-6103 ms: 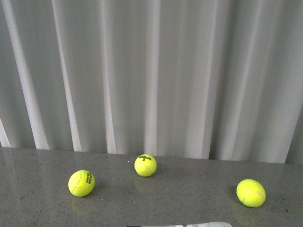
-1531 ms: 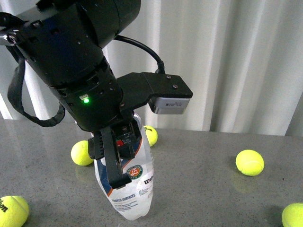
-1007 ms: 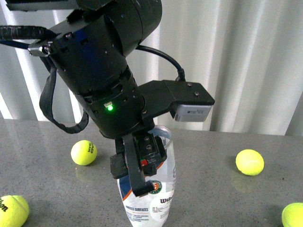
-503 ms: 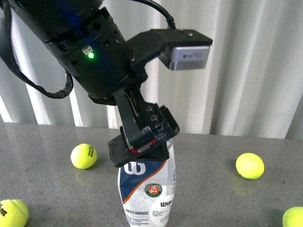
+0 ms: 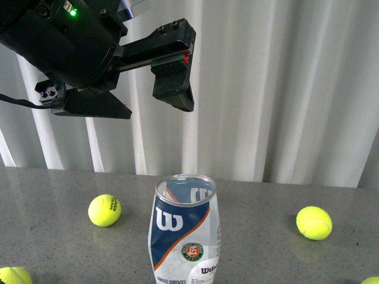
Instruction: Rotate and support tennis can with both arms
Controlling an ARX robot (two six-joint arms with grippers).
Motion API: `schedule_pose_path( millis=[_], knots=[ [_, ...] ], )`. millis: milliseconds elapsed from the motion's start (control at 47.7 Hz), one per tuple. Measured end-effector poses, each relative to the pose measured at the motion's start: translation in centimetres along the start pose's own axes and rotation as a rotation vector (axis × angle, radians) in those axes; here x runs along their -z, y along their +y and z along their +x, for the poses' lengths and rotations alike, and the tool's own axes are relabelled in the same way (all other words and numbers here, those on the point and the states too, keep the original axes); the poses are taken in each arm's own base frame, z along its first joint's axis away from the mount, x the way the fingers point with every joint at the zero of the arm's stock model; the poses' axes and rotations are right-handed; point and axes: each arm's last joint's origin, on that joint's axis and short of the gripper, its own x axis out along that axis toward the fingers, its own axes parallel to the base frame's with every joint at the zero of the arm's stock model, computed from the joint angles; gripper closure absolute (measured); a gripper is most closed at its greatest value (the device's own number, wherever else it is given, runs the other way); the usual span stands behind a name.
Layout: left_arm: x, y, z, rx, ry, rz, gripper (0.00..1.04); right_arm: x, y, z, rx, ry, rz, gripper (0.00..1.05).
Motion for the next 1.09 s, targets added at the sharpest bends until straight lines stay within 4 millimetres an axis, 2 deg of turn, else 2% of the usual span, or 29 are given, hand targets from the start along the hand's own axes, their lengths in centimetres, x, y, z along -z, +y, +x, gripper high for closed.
schedule_pose_path(
  millis=[63,147,294,419,629,839,1091],
  knots=[
    [0.1,-0.2,0.1,-0.060,-0.061,0.023,0.10,0.0,0.0,0.0,0.001,0.000,0.000,0.07],
    [1.8,0.7,-0.6,-0.350,-0.385,0.074,0.26,0.0,0.0,0.0,0.001,0.000,0.000,0.07],
    [5.5,2.6,-3.3,-0.469,-0.609,0.052,0.47,0.0,0.0,0.0,0.001,0.000,0.000,0.07],
    [8.7,3.9,-5.2,-0.493,-0.646,0.047,0.67,0.0,0.0,0.0,-0.001,0.000,0.000,0.07],
    [13.7,5.0,-6.9,-0.482,-0.610,0.058,1.02,0.0,0.0,0.0,0.001,0.000,0.000,0.07],
    [17.6,5.7,-9.1,-0.497,-0.613,0.058,1.01,0.0,0.0,0.0,0.001,0.000,0.000,0.07],
    [20.4,6.1,-10.8,-0.478,-0.610,0.065,1.01,0.0,0.0,0.0,0.001,0.000,0.000,0.07]
  ],
)
